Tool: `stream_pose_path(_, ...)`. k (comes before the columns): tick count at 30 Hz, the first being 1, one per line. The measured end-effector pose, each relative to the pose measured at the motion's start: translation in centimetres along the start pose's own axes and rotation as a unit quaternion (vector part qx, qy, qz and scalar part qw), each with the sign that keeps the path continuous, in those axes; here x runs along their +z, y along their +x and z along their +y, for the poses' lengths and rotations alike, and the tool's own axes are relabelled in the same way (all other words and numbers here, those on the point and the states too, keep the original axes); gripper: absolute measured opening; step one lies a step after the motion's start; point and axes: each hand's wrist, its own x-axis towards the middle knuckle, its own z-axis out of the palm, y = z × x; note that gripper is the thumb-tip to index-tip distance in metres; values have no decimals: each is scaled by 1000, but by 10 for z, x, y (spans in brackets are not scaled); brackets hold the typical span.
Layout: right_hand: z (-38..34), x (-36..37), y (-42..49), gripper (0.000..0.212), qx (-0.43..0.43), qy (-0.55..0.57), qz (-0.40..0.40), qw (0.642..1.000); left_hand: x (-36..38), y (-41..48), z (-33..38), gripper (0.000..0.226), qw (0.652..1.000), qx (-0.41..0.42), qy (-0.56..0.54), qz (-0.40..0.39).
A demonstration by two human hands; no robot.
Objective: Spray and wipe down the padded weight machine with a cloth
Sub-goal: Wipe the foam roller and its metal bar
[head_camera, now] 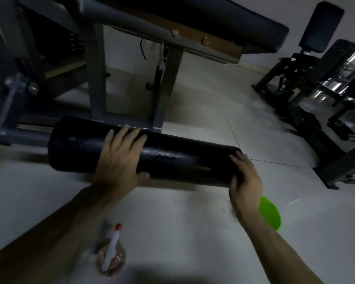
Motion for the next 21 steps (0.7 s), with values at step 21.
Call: stream_pose_path(21,-99,54,-9,74,-52,21,-28,998,-28,-44,-99,137,955,-233,-161,89)
